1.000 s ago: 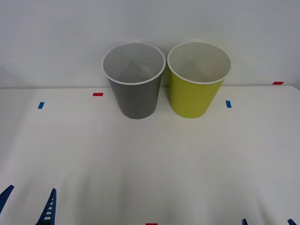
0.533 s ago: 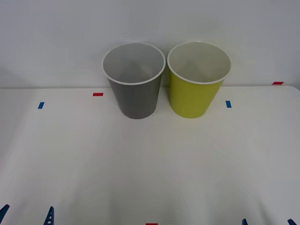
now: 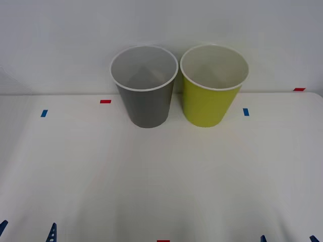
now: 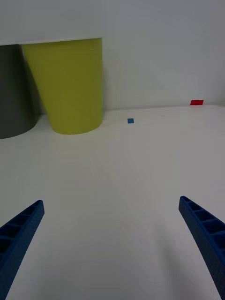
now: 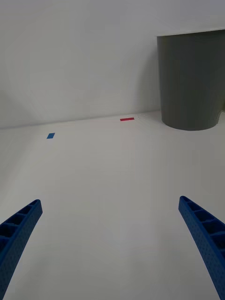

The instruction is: Put cans in the gray bin and PET bottles in the light green bin.

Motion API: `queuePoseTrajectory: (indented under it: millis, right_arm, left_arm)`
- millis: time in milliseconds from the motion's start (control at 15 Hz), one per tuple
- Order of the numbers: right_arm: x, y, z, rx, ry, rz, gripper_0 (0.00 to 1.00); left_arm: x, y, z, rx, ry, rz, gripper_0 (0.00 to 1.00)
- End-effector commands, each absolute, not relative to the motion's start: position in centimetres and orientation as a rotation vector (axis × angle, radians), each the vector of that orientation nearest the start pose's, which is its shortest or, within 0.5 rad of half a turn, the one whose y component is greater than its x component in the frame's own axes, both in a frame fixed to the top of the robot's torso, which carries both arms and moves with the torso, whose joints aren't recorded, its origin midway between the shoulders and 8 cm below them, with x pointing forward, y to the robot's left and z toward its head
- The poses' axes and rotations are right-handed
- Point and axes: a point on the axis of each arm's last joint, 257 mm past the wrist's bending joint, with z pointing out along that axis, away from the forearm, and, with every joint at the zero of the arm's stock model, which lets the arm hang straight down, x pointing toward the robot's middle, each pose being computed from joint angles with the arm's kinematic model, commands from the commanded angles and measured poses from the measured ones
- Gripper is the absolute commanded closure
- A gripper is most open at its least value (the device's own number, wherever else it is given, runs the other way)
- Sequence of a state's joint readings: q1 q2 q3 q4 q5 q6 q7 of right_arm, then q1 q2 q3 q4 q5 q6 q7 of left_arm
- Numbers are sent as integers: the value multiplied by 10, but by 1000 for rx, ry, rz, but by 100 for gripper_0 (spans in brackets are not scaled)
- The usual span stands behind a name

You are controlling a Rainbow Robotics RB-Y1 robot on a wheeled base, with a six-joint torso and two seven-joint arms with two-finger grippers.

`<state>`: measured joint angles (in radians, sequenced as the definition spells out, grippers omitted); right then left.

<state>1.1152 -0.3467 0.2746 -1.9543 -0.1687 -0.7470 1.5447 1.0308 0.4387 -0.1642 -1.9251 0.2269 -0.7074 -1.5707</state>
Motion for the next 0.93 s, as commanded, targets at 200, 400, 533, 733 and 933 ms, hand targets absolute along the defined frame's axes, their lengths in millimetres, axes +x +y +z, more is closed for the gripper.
queuePoseTrajectory:
  millis: [200, 400, 533, 733, 933]
  right_arm:
    - [188, -262, -261, 37, 1577, 41, 0]
    - [188, -262, -261, 37, 1577, 41, 0]
    - [188, -262, -261, 37, 1577, 41, 0]
    - [188, -262, -261, 37, 1577, 41, 0]
    - [188, -262, -261, 37, 1577, 41, 0]
  left_arm:
    - [212, 312, -259, 73, 1570, 51, 0]
    - [212, 312, -259, 73, 1570, 51, 0]
    - [212, 312, -259, 73, 1570, 51, 0]
    - [212, 312, -259, 73, 1570, 51, 0]
    - [212, 312, -259, 73, 1570, 51, 0]
